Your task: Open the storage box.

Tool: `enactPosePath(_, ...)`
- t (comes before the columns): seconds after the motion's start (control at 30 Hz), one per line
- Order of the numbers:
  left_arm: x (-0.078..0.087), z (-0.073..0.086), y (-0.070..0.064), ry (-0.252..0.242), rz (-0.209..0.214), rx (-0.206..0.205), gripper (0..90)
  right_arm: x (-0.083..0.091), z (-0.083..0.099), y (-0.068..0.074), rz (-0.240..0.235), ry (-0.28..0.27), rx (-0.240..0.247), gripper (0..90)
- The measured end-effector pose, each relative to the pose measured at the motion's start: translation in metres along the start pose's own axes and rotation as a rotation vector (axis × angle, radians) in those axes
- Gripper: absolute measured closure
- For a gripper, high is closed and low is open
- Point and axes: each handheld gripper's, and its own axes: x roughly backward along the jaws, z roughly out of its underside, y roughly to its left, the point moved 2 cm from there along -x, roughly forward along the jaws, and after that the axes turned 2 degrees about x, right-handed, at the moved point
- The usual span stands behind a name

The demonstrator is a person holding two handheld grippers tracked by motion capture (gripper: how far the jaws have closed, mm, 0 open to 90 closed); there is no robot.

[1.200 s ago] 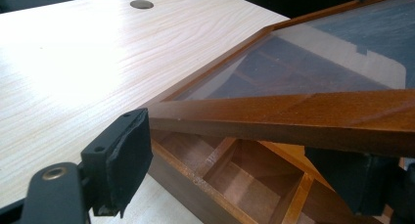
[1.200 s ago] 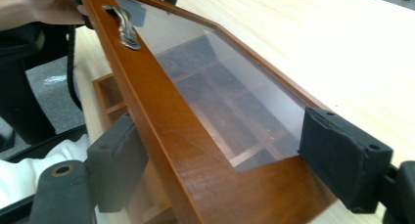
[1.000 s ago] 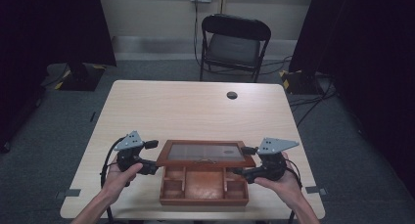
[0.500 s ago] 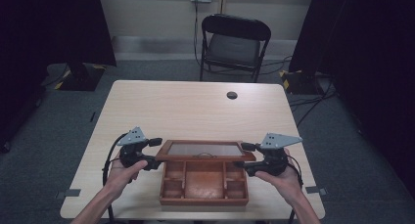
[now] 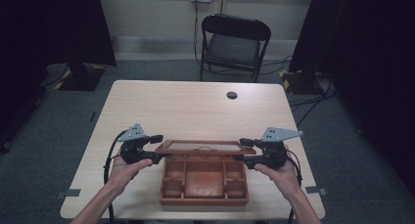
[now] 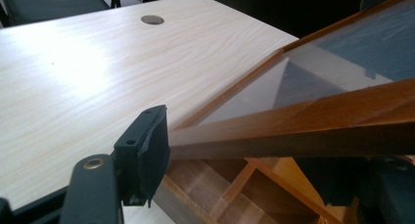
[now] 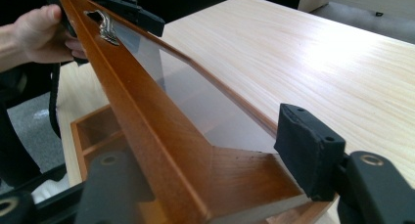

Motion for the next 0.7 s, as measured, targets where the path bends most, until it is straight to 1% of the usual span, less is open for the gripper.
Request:
enactPosePath(0.07, -0.001, -0.004, -0.001, 0.007, 0.006, -0.008, 33.6, 0.0, -0.002, -0.002, 0.0, -0.007, -0.006, 41.7)
enactPosePath(0.13, -0.002, -0.006, -0.002, 0.008, 0.013, -0.02, 39.2, -0.001, -0.004, -0.004, -0.002, -0.011, -0.013, 41.8)
enactPosePath(0.17, -0.003, -0.007, -0.002, 0.011, 0.01, -0.03, 40.2, -0.001, -0.004, -0.006, -0.001, -0.013, -0.015, 42.1)
enactPosePath(0.2, -0.004, -0.007, -0.002, 0.012, 0.017, -0.018, 40.2, -0.002, -0.004, -0.006, -0.001, -0.012, -0.017, 42.2)
enactPosePath(0.27, -0.005, -0.009, -0.002, 0.021, 0.018, -0.024, 40.2, -0.003, -0.004, -0.007, -0.007, -0.011, -0.018, 42.3)
enactPosePath(0.37, -0.007, -0.011, -0.002, 0.022, 0.022, -0.018, 41.3, -0.005, -0.005, -0.009, -0.002, -0.014, -0.02, 42.5)
enactPosePath(0.4, -0.008, -0.012, -0.002, 0.021, 0.019, -0.024, 42.1, -0.005, -0.005, -0.01, -0.001, -0.015, -0.022, 42.5)
enactPosePath(0.47, -0.009, -0.013, -0.002, 0.023, 0.018, -0.019, 42.9, -0.006, -0.006, -0.012, 0.001, -0.017, -0.026, 42.5)
enactPosePath(0.53, -0.01, -0.014, -0.002, 0.017, 0.011, -0.024, 43.4, -0.006, -0.007, -0.013, 0.001, -0.022, -0.03, 42.4)
enactPosePath(0.57, -0.01, -0.015, -0.001, 0.021, 0.004, -0.034, 44.0, -0.007, -0.008, -0.014, 0.003, -0.025, -0.031, 42.4)
enactPosePath(0.6, -0.011, -0.016, -0.001, 0.024, -0.013, -0.048, 44.8, -0.007, -0.009, -0.016, 0.003, -0.029, -0.033, 42.3)
enactPosePath(0.7, -0.012, -0.017, 0.0, 0.014, -0.021, -0.056, 47.0, -0.009, -0.011, -0.02, 0.003, -0.032, -0.043, 42.6)
